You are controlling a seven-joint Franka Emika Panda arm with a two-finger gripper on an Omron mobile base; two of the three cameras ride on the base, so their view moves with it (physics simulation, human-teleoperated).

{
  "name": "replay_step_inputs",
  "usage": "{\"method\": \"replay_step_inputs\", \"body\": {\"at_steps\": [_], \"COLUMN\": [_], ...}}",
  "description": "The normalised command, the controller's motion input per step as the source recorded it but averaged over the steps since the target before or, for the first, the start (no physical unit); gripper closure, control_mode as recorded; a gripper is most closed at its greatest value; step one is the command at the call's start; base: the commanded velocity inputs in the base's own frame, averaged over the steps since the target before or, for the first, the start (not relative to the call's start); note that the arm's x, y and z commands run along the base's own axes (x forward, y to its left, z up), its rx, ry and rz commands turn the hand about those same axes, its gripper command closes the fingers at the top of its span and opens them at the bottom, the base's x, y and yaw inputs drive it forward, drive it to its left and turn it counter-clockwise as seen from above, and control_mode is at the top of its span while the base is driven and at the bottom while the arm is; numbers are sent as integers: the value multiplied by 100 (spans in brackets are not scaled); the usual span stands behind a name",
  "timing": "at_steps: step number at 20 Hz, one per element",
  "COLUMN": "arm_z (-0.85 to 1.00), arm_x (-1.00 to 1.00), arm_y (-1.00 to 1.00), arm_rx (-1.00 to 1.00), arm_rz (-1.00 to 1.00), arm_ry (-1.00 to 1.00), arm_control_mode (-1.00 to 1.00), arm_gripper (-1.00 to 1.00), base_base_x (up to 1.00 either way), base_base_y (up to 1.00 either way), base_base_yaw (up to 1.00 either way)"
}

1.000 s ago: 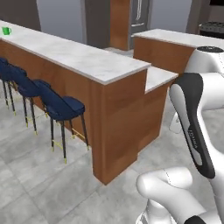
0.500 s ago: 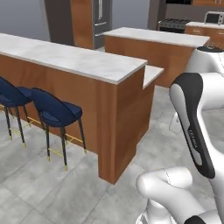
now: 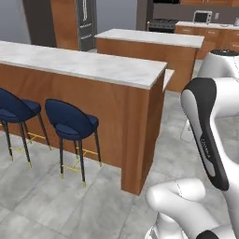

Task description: Pick up the marshmallow and place it in the cup of hot chocolate on the dining counter.

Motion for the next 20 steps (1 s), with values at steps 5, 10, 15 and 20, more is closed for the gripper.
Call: {"method": "replay_step_inputs", "body": {"at_steps": [5, 10, 15, 20], "arm_z": [0, 0, 0, 0], "arm_x": [0, 0, 0, 0], "arm_y": [0, 0, 0, 0], "arm_rx": [0, 0, 0, 0], "arm_rz": [0, 0, 0, 0], "arm_ry": [0, 0, 0, 0], "arm_control_mode": [100, 100, 100, 100], "arm_gripper": [100, 100, 100, 100], "base_base_x": [32, 36, 40, 40], "base_base_y": [100, 100, 100, 100], "base_base_yaw": [-30, -30, -30, -31]}}
